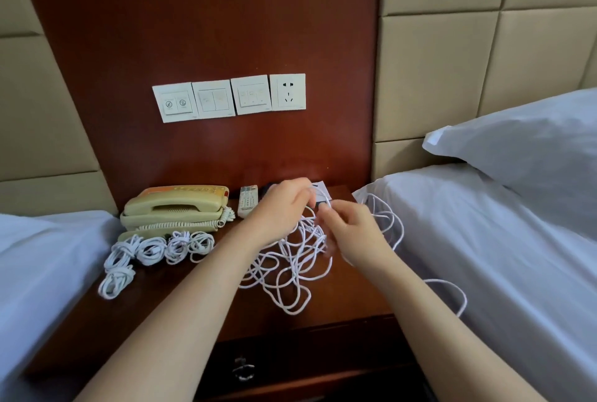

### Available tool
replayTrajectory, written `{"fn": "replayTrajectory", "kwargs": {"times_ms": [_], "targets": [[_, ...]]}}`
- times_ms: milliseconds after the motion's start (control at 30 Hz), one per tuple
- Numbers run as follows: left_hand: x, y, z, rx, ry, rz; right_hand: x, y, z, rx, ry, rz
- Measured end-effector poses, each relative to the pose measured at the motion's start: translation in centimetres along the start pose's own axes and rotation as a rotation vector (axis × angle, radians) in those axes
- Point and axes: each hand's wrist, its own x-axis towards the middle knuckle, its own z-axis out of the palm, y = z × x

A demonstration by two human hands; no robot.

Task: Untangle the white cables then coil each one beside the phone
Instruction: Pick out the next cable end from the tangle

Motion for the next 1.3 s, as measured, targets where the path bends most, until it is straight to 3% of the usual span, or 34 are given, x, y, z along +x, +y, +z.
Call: {"fn": "replayTrajectory", "kwargs": {"times_ms": [100, 267, 400, 500, 600, 667, 800, 933, 1067, 1167, 1300], "targets": [[-0.6, -1.1, -0.2, -0.055, 0.044, 0.015, 0.2, -0.5, -0.8, 0.241, 0.153, 0.009], [-1.8, -4.3, -0.3, -0.072, 0.011, -0.169, 0.1, -0.6, -2.5, 0.387, 0.395, 0.035], [-1.6, -4.7, 0.0, -0.016, -0.014, -0.204, -0.3, -0.9, -3.5, 0.586, 0.528, 0.085], [-0.5, -4.8, -0.3, -0.006, 0.040, -0.262, -0.6, -0.7, -3.7, 0.586, 0.585, 0.087], [1.4, -3.4, -0.9, -0.245, 0.131, -0.372, -0.7, 0.5, -3.3, 0.435, 0.549, 0.162], [2.9, -1.8, -1.6, -0.407, 0.191, -0.418, -0.5, 1.4, -2.9, 0.372, 0.431, 0.302], [3.7, 0.0, -2.8, -0.193, 0.205, -0.258, -0.3, 1.3, -2.3, 0.213, 0.210, 0.455], [3.0, 0.9, -2.8, -0.069, 0.115, -0.156, -0.4, -0.4, -1.6, -0.070, 0.141, 0.208], [1.6, 1.8, -2.1, 0.021, -0.110, -0.033, -0.4, -1.9, -0.5, 0.008, 0.095, -0.037], [0.2, 1.3, -2.1, 0.066, -0.219, 0.013, -0.3, -1.8, -0.4, -0.042, 0.142, -0.111], [-0.9, -0.8, -2.4, 0.111, -0.183, -0.016, -0.1, -1.7, -1.2, -0.061, 0.282, -0.104]]}}
